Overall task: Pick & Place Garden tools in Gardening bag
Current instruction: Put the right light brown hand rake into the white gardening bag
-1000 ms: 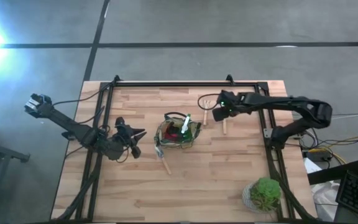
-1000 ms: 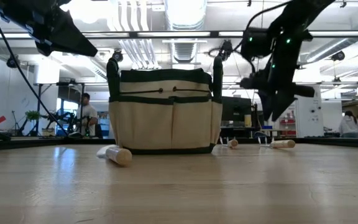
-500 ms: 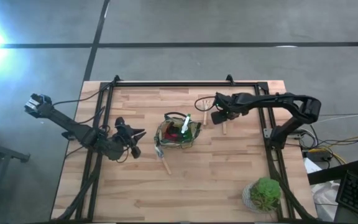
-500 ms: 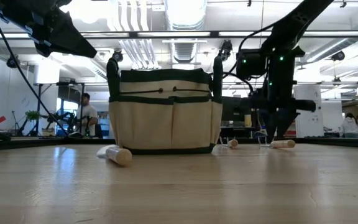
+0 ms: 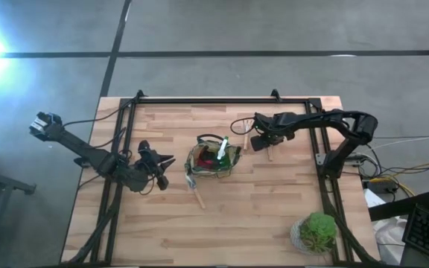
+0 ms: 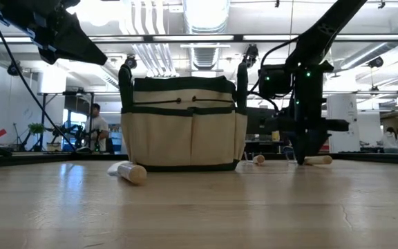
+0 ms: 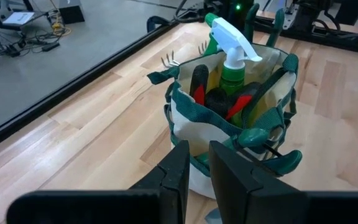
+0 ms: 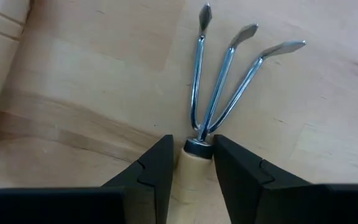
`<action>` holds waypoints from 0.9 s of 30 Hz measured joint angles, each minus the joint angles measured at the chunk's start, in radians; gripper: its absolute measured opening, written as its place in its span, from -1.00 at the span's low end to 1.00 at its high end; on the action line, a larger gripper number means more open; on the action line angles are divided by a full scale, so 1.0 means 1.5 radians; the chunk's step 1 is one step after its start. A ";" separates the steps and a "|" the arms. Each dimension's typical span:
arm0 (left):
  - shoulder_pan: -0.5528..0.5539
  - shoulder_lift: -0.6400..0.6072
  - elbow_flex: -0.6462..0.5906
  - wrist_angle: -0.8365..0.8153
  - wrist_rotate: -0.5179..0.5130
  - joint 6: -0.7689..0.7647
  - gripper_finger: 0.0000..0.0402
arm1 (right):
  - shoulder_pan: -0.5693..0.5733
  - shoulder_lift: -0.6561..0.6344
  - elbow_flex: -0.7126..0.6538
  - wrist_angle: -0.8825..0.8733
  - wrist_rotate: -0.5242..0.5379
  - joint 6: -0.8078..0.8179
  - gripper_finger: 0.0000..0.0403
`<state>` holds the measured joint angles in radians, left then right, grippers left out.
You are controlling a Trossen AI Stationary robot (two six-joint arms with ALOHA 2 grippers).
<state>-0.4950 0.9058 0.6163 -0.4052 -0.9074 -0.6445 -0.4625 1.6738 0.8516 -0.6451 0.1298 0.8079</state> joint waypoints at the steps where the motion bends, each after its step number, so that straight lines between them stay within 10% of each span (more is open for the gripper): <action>1: 0.000 0.000 0.000 0.000 0.001 0.000 -0.68 | 0.000 0.003 0.000 0.001 0.000 -0.002 -0.49; 27: 0.000 0.000 0.000 0.001 0.004 -0.001 -0.68 | 0.000 -0.122 -0.006 -0.055 0.038 -0.092 -0.79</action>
<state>-0.4950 0.9058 0.6163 -0.4038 -0.9016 -0.6456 -0.4624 1.4912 0.8433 -0.7270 0.1864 0.6700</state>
